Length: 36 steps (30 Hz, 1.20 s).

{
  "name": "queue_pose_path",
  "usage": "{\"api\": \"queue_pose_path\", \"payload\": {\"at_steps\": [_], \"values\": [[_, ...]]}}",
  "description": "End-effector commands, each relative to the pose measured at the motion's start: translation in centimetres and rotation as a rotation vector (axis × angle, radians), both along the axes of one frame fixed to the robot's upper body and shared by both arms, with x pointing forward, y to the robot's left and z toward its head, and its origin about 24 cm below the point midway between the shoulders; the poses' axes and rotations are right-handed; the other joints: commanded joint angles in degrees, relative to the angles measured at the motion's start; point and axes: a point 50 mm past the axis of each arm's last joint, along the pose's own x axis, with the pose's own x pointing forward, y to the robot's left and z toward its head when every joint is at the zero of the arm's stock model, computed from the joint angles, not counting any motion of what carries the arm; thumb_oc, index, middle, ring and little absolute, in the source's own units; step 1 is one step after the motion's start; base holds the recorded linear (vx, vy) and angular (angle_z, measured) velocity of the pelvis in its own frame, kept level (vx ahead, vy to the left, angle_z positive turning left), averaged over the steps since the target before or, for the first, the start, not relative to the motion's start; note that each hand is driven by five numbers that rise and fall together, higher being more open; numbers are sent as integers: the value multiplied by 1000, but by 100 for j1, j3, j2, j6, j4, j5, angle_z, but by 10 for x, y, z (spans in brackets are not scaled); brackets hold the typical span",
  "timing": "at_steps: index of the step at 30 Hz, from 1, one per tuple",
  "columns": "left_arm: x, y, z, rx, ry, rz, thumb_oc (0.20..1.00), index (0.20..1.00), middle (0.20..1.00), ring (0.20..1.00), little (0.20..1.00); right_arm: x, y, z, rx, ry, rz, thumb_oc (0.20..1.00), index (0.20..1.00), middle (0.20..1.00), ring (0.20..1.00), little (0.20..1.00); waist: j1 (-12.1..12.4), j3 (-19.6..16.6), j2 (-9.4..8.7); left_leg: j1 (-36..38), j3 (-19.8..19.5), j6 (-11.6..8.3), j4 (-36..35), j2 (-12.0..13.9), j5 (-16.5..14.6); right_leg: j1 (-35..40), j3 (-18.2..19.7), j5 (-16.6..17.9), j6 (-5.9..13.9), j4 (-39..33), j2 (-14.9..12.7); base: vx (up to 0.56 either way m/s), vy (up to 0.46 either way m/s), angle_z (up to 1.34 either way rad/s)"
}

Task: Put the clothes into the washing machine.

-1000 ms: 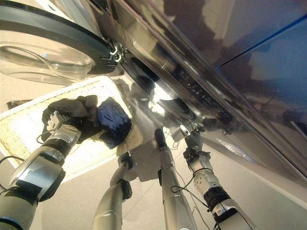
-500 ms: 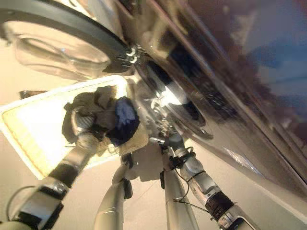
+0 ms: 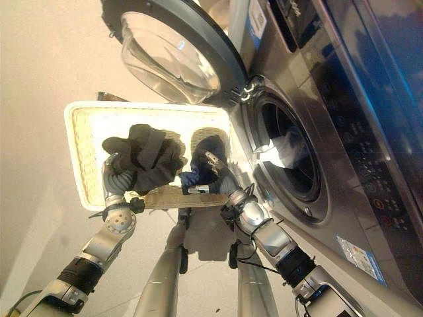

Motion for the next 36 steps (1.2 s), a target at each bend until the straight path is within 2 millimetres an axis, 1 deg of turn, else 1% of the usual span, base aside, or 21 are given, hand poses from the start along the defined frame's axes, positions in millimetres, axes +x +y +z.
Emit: {"api": "queue_pose_path", "payload": {"at_steps": [1,2,4,5,6,8,10,13,14,19,20,21,22,23,27,29,31,32,34,35,36], "values": [[3,-36,35,-67,-96,-365,200,200,200,200,200,-9,6,10,18,-41,56,1000,1000,1000,1000,1000,-155,22,313,-2,131,283,95,-298,159,375,-127,262,198,-245,17,-10,11,11],[0,-46,35,-84,-82,-445,200,200,200,200,200,-9,6,9,15,-33,65,1000,1000,1000,1000,1000,-144,22,336,6,120,292,102,-314,159,390,-152,271,208,-245,-8,-10,11,11],[0,-46,35,-84,-82,-445,200,200,200,200,200,-9,6,9,15,-33,65,1000,1000,1000,1000,1000,-144,22,336,6,120,292,102,-314,159,390,-152,271,208,-245,-8,-3,3,4],[-4,-56,34,-100,-63,-538,200,200,200,200,200,-8,8,7,4,-21,80,1000,1000,1000,1000,1000,-132,22,361,14,97,306,123,-336,151,403,-176,280,222,-239,-35,0,0,0],[-11,-72,31,-143,-30,-709,200,200,200,200,200,-10,12,4,-23,1,127,1000,1000,1000,1000,1000,-134,22,395,34,102,327,132,-355,143,415,-196,309,248,-255,-69,-20,34,7],[-14,-79,30,-162,-7,-778,200,200,200,200,200,-12,15,4,-23,6,141,1000,1000,1000,1000,1000,-142,22,401,41,105,333,127,-357,144,417,-190,328,253,-270,-74,-12,33,8],[-19,-92,24,-195,58,-911,200,200,200,200,200,-14,20,1,-27,23,176,1000,1000,1000,1000,1000,-172,22,413,62,138,337,114,-353,153,438,-159,363,264,-309,-82,-5,40,5],[-22,-100,16,-160,126,-973,200,200,200,200,200,-18,23,-2,-30,40,200,1000,1000,1000,1000,1000,-204,22,410,110,168,345,77,-358,149,467,-125,403,285,-367,-82,-2,27,1],[-24,-105,11,-127,177,-1024,200,200,200,200,200,-19,25,-3,-41,51,221,1000,1000,1000,1000,1000,-235,22,405,117,206,345,57,-351,153,459,-109,452,295,-416,-90,-3,30,-1],[-29,-110,3,-141,240,-1091,200,200,200,200,200,-24,26,-9,-4,112,286,1000,1000,1000,1000,1000,-285,22,399,169,290,349,-30,-331,159,476,-45,545,314,-553,-100,-3,41,-2],[-29,-111,2,-141,244,-1081,200,200,200,200,200,-26,29,-10,21,132,309,633,633,633,633,633,-300,22,404,167,300,349,-48,-337,166,468,-25,566,320,-579,-98,-18,36,-5],[-29,-112,1,-157,247,-1079,200,200,200,200,200,-28,30,-12,38,153,313,241,241,241,241,241,-313,22,397,172,311,342,-65,-342,175,467,-8,592,328,-611,-98,-17,29,-6],[-29,-112,0,-166,248,-1080,200,200,200,200,200,-28,30,-13,44,161,312,200,200,200,200,200,-319,22,393,179,317,342,-75,-342,176,469,-2,602,329,-623,-96,-14,23,-8],[-30,-113,-1,-197,250,-1095,200,200,200,200,200,-29,30,-20,24,184,304,200,200,200,200,200,-340,22,384,194,338,338,-100,-347,173,467,16,634,337,-668,-98,-11,16,-9],[-34,-115,-2,-254,246,-1146,200,200,200,200,200,-31,27,-27,-27,184,282,200,200,200,200,200,-379,22,376,213,388,333,-145,-342,174,468,43,707,342,-774,-116,-11,23,-12],[-38,-117,0,-323,225,-1203,200,200,200,200,200,-29,22,-39,-107,234,269,200,200,200,200,200,-408,22,360,237,433,321,-189,-334,171,482,63,767,343,-872,-124,-15,2,-11],[-38,-117,1,-353,213,-1211,460,460,460,460,460,-29,20,-45,-128,272,271,200,200,200,200,200,-414,22,357,245,435,320,-212,-334,178,487,77,782,339,-901,-120,-9,0,-7],[-38,-116,2,-387,205,-1201,1000,1000,1000,1000,1000,-29,18,-51,-142,317,272,200,200,200,200,200,-419,22,356,259,431,317,-222,-331,181,497,96,787,332,-909,-112,-2,-17,-8],[-34,-112,3,-448,153,-1101,1000,1000,1000,1000,1000,-32,18,-66,-129,458,289,200,200,200,200,200,-417,22,350,286,404,322,-254,-331,199,525,151,765,309,-900,-78,-4,-32,-5],[-34,-112,4,-448,145,-1093,1000,1000,1000,1000,1000,-32,18,-67,-128,466,290,200,200,200,200,200,-417,22,349,288,402,323,-256,-331,199,526,153,762,308,-898,-76,-4,-45,-4],[-32,-109,5,-445,121,-1039,1000,1000,1000,1000,1000,-34,18,-71,-123,503,301,200,200,200,200,200,-414,22,346,289,391,327,-261,-332,206,527,165,755,299,-889,-65,-5,-74,-4]]}}
